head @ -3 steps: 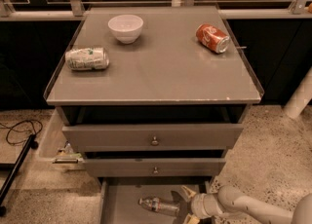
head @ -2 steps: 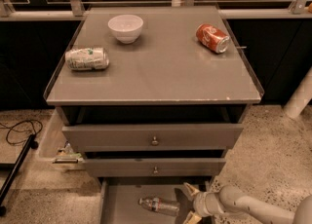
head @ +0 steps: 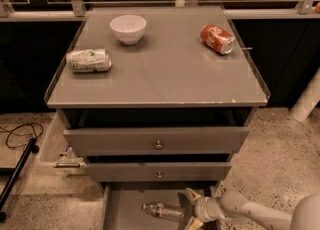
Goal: Pick water bottle from bottom drawer and place on counter
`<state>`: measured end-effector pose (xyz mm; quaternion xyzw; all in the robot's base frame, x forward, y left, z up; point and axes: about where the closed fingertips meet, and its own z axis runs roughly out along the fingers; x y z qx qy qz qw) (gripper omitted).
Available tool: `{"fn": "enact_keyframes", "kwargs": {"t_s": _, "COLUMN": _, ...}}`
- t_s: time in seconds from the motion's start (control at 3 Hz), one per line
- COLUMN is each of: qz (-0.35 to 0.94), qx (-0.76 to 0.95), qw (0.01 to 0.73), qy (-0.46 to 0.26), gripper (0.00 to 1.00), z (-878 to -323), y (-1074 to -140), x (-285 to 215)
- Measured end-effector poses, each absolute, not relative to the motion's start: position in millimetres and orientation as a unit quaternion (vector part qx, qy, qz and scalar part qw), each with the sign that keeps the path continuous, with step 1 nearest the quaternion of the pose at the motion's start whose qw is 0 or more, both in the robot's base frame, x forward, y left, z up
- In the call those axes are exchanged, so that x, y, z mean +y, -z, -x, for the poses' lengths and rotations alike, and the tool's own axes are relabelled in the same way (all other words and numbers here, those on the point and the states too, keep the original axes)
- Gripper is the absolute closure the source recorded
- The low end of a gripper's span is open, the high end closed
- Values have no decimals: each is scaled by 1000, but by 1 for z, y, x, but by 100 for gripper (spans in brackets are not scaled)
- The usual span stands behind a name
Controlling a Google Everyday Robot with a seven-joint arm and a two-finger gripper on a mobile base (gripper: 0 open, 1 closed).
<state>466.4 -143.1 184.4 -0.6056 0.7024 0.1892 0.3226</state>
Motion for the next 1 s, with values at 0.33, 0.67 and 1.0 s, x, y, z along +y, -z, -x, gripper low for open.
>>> {"fn": "enact_keyframes", "kwargs": {"t_s": 0.33, "qz": 604, "qx": 705, "qw": 322, "qy": -186, "gripper": 0, "z": -478, "y": -169, "x": -134}}
{"fn": "enact_keyframes", "kwargs": {"t_s": 0.67, "qz": 600, "qx": 708, "qw": 324, "qy": -185, "gripper": 0, "z": -482, "y": -162, "x": -129}}
{"fn": "enact_keyframes", "kwargs": {"t_s": 1.0, "qz": 598, "qx": 709, "qw": 320, "qy": -192, "gripper": 0, "z": -473, "y": -155, "x": -122}}
